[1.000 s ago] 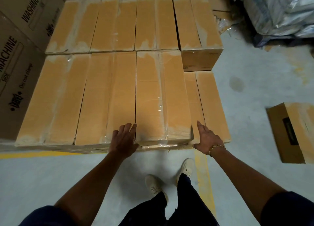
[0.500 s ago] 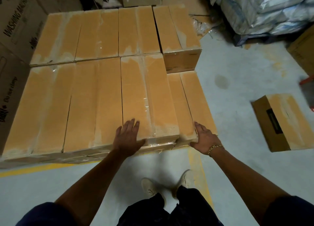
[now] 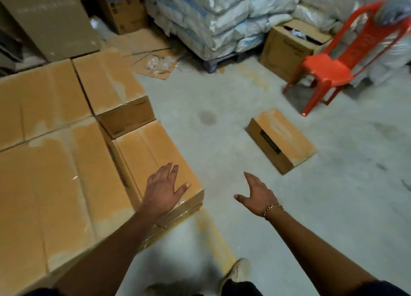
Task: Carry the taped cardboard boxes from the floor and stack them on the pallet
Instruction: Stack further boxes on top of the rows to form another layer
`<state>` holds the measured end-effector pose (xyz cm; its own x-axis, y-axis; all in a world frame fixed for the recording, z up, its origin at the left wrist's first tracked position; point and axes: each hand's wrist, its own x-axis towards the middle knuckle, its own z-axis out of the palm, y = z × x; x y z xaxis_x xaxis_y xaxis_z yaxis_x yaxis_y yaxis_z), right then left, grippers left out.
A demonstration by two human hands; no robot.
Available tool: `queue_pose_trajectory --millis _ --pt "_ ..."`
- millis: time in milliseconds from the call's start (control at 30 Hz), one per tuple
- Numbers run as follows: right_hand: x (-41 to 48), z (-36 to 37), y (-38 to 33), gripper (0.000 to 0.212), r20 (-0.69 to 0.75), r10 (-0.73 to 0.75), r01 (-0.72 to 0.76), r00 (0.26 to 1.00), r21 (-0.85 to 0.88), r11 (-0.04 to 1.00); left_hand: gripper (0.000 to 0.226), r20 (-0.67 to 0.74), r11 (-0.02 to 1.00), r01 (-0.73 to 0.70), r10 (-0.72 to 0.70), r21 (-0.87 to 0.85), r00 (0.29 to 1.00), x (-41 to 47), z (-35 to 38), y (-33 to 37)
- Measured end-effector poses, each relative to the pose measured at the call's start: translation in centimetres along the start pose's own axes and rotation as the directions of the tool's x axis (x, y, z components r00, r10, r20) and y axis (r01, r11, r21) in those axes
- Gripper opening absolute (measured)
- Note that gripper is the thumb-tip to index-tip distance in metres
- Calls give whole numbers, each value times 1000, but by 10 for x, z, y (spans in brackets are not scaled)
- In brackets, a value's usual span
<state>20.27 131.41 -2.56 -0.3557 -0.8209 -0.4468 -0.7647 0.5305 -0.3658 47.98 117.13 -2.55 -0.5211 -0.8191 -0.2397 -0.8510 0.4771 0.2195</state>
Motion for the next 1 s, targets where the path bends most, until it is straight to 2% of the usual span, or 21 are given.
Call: queue_pose_trajectory --millis 200,333,500,733,900,1000 --pt "2 -71 145 89 -36 128 -124 991 84 989 118 29 992 -105 107 -77 994 73 29 178" --pt "12 -112 219 88 -38 202 -196 979 121 973 106 81 972 -217 224 -85 971 110 45 277" --pt "50 -151 297 88 -27 254 -247 967 149 957 92 134 946 -310 321 -93 938 173 62 359" --pt "148 -201 392 84 22 298 -296 954 192 936 106 176 963 -216 243 -159 954 297 98 445" --pt "228 -235 453 82 90 309 -322 947 262 910 85 286 981 -119 158 -150 945 377 121 502" --pt "273 -254 490 81 131 312 -338 941 298 893 80 355 977 -14 92 -215 930 414 136 534"
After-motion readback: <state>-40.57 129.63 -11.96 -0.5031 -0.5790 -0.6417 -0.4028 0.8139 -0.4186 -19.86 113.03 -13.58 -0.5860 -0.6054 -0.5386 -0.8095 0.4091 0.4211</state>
